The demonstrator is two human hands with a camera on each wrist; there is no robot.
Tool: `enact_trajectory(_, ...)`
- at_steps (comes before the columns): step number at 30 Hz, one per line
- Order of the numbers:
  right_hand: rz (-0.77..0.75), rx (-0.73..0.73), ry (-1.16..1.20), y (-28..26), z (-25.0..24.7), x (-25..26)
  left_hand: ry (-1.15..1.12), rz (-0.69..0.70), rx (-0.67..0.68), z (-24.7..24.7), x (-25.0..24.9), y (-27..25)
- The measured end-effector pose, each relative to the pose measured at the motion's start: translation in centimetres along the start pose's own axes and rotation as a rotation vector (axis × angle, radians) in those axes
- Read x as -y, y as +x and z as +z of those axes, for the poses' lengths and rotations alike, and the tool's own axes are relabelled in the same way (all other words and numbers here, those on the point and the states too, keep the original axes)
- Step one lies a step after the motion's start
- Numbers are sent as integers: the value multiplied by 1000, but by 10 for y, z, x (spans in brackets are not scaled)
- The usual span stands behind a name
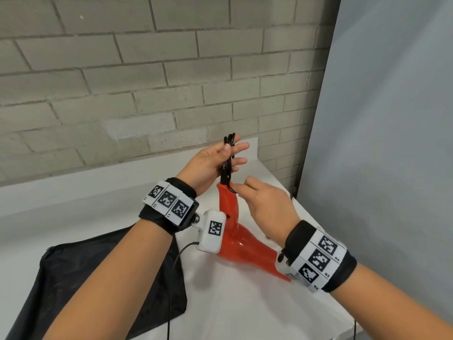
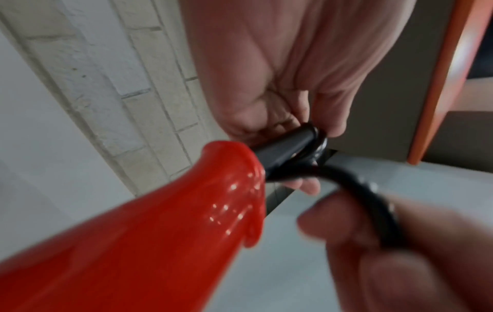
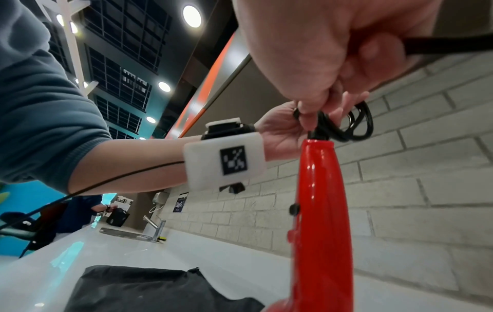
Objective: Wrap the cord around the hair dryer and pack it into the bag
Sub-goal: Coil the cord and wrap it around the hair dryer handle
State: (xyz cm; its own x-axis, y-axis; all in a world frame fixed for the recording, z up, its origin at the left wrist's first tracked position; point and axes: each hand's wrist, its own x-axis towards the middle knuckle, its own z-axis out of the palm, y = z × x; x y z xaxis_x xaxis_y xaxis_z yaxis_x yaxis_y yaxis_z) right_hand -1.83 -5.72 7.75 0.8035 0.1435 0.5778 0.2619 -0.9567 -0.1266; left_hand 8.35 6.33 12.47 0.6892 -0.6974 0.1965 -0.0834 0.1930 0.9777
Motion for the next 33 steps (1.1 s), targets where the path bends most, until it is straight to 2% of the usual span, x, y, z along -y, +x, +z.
enact_trajectory(6, -224, -166, 19, 28, -22, -10, 338, -7, -42, 17, -4, 1)
enact_trajectory(8, -180, -249, 83, 36, -34, -8, 382, -36, -48, 22, -6, 0)
enact_trajectory(10, -27, -274, 192, 46, -45, -10, 326, -71, 12, 26, -8, -1)
enact_trajectory(12, 118, -136, 278, 58, -50, -20, 245, -106, 73, 28, -9, -2)
enact_trajectory(14, 193, 46, 443, 67, -50, -30, 196, -126, 87, 27, -10, -1)
enact_trajectory(18, 286, 216, 792, 61, -39, -47, 110, -114, -21, 13, -6, 2)
enact_trajectory(21, 293, 313, 1049, 48, -31, -47, 93, -112, -62, 6, -7, 2)
enact_trajectory(27, 298, 373, 1187, 46, -32, -34, 44, -96, -98, 4, -6, 3)
enact_trajectory(30, 321, 304, 1182, 49, -31, -29, -16, -88, -85, 3, -4, 3)
enact_trajectory(33, 405, 190, 1173, 52, -27, -25, -60, -60, -58, -1, 0, 3)
